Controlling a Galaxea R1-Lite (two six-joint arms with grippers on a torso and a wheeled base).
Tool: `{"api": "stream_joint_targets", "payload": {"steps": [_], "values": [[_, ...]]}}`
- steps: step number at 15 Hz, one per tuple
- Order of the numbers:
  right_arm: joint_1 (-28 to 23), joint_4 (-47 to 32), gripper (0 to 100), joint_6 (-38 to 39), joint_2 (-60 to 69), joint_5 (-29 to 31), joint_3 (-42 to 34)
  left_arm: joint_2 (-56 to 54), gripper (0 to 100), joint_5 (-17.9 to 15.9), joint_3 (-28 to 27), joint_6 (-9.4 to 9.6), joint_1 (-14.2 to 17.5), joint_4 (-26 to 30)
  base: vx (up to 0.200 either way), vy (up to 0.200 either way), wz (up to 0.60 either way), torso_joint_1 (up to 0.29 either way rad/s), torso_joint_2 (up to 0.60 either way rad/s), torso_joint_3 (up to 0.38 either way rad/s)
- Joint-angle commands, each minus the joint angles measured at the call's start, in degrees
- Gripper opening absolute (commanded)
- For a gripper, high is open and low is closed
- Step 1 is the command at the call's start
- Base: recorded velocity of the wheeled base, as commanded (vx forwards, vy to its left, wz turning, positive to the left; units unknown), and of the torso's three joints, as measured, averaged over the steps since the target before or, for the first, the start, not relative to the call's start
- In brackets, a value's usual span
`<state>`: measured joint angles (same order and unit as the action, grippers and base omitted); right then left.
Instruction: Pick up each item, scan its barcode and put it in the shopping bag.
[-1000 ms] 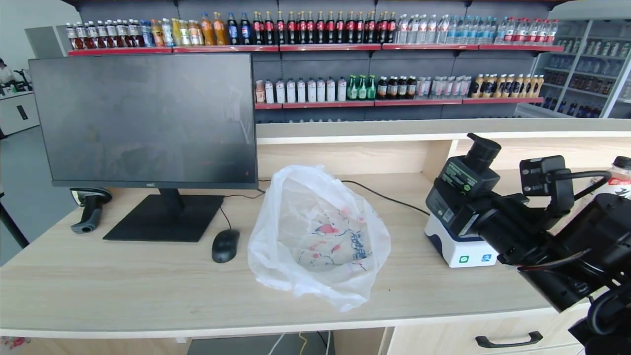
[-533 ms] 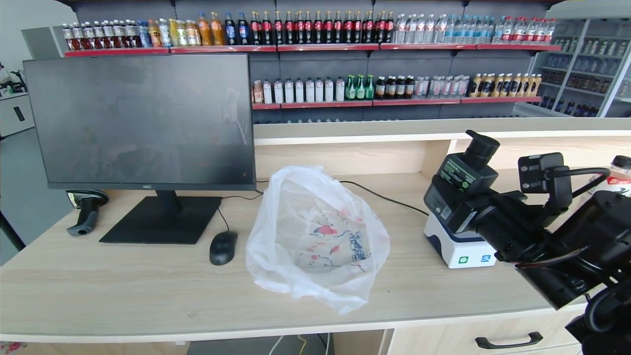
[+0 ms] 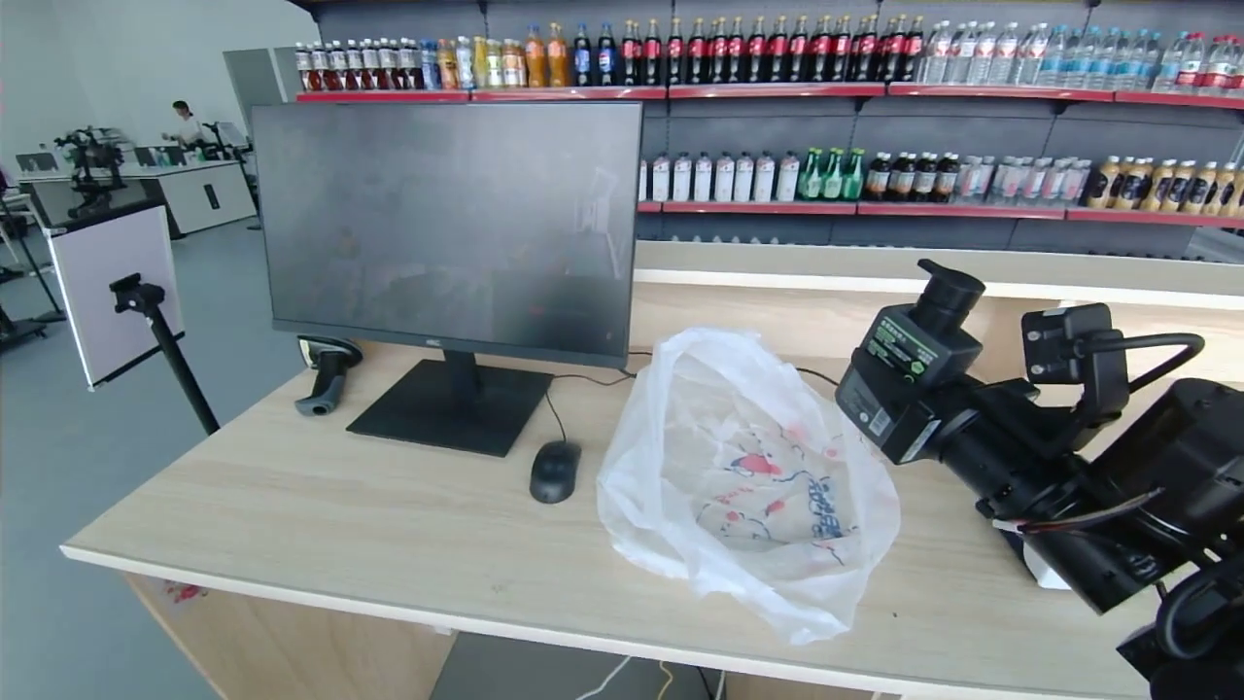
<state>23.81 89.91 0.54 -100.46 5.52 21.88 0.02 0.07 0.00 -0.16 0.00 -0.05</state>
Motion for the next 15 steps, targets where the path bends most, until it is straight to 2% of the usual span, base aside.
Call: {"api": "stream_joint_targets", "payload": {"steps": [1,5,9,15], "values": [[0.01,0.09,0,-0.01,-0.08,0.01,0.18,-0.02,100,0.01,0.0,-0.02,0.0,-0.04,0.0,0.0,0.0,0.0,0.0,0.0],[0.45,0.09,0,-0.01,-2.11,-0.07,0.53,-0.02,100,0.01,0.0,-0.11,0.0,-0.04,0.0,0.0,0.0,0.0,0.0,0.0],[5.11,0.09,0,-0.01,-6.76,-0.07,1.23,-0.02,100,0.01,0.0,-0.11,0.0,-0.04,0.0,0.0,0.0,0.0,0.0,0.0],[6.78,0.09,0,-0.54,-18.54,-0.07,7.82,-0.02,100,0.01,0.0,-0.11,0.0,-0.13,0.0,0.0,0.0,0.0,0.0,0.0]]}}
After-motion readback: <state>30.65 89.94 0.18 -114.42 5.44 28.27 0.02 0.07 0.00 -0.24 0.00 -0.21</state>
